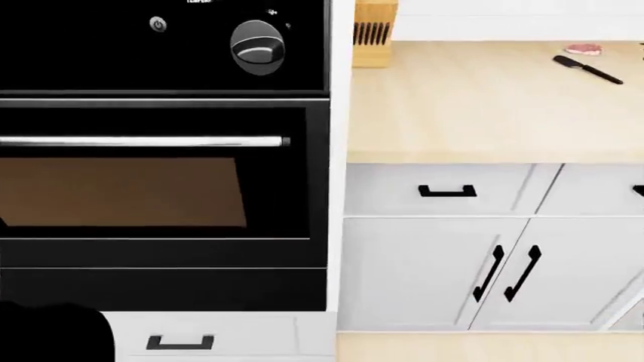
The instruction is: Open the microwave door
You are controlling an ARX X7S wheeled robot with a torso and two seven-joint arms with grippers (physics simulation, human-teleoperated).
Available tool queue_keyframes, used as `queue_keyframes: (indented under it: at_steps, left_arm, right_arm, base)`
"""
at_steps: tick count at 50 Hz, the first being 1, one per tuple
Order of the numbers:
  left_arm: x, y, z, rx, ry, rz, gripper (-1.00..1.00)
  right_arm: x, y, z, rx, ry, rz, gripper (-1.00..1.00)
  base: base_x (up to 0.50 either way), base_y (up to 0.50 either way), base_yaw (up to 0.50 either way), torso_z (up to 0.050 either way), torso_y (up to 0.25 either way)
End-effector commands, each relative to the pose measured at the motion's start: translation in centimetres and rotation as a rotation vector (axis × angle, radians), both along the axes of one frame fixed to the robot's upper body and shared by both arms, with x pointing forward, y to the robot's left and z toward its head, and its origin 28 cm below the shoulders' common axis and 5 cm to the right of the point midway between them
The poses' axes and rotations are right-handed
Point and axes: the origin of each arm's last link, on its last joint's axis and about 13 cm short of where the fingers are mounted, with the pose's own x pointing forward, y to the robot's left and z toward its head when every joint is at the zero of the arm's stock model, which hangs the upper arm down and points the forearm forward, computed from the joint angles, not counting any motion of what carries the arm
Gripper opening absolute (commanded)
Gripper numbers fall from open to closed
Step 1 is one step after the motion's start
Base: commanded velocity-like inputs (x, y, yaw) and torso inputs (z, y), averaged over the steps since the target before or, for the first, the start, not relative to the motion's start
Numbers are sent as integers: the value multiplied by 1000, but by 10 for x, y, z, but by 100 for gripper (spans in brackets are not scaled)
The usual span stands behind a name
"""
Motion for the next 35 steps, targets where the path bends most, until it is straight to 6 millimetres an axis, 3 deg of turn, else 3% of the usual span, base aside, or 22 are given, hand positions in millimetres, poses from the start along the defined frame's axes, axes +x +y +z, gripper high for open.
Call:
queue_keyframes:
  at_steps: [1,9,16,26,35]
  left_arm:
    - [0,0,2,-2,-1,4,100]
    - [0,2,2,-6,-4,8,100]
    - [2,5,6,-10,12,16,100]
    - [25,12,56,42,181,91,100]
    - [51,15,83,45,271,83,100]
  right_arm:
    - [0,1,0,-14,0,0,100]
    - [-1,2,1,-18,1,4,100]
    - [-2,2,1,-14,0,3,100]
    - [-3,2,-1,-10,4,8,100]
    - [-4,2,-4,-7,12,10,100]
  base:
    - [500,0,0,0,0]
    - [500,0,0,0,0]
    - [0,0,0,0,0]
    - [0,0,0,0,0]
    - [0,0,0,0,0]
